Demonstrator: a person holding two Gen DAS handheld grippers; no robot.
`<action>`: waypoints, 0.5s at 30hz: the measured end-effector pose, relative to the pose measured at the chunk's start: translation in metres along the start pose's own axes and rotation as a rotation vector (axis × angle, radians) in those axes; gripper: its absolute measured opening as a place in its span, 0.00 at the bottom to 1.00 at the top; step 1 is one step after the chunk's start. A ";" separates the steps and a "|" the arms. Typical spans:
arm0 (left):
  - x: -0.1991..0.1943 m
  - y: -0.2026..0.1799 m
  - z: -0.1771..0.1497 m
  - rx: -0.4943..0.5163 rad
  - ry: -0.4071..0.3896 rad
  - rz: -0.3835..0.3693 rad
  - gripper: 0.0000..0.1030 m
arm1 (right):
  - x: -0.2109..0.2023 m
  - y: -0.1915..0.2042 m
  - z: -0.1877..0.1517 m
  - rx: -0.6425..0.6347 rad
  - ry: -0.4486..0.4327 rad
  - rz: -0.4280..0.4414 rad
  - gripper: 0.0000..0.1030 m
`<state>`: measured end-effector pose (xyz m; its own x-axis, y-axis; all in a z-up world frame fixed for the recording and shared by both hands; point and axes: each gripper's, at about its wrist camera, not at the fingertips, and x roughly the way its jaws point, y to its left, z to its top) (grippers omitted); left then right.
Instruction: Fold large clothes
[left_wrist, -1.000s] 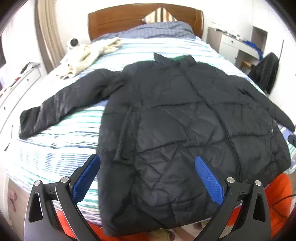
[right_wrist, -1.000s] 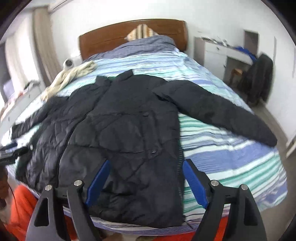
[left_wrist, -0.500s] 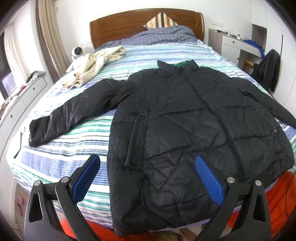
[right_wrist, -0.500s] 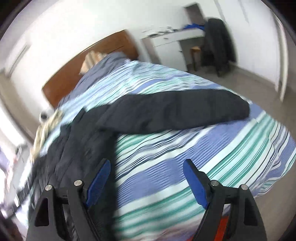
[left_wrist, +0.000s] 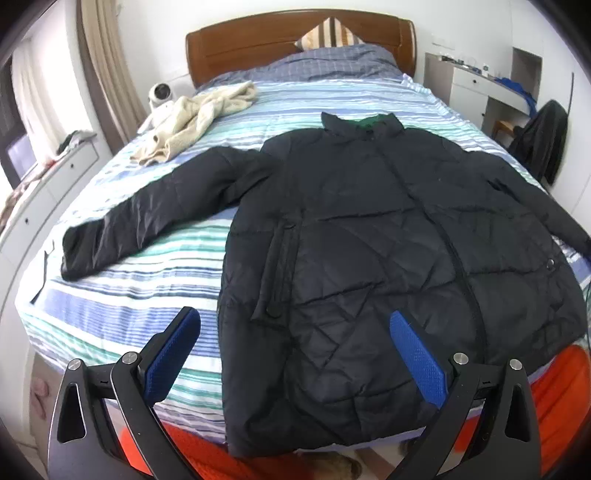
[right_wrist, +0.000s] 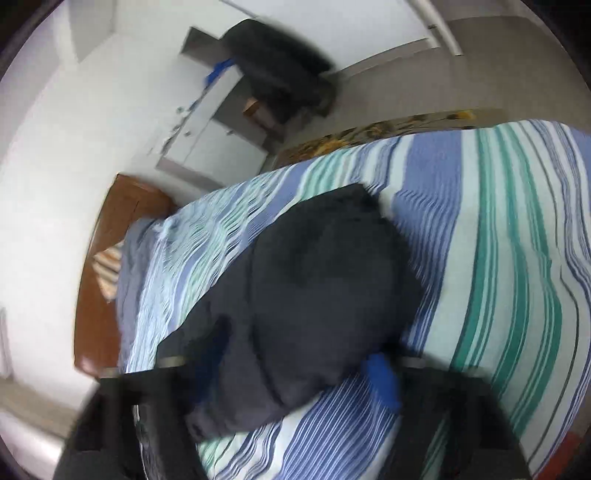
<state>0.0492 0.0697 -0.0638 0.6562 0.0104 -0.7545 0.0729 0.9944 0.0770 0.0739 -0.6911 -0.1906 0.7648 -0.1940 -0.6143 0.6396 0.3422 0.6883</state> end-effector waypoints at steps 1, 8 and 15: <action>0.000 0.002 -0.001 -0.005 -0.004 0.003 0.99 | 0.000 0.006 0.000 -0.031 -0.006 -0.026 0.21; 0.008 0.016 -0.008 -0.054 0.017 0.004 0.99 | -0.103 0.171 -0.058 -0.705 -0.240 0.148 0.12; 0.006 0.018 -0.006 -0.110 0.008 -0.031 0.99 | -0.173 0.314 -0.217 -1.206 -0.209 0.498 0.11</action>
<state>0.0498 0.0887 -0.0706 0.6488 -0.0201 -0.7607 0.0095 0.9998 -0.0184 0.1255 -0.3505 0.0481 0.9637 0.0902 -0.2515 -0.0979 0.9950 -0.0183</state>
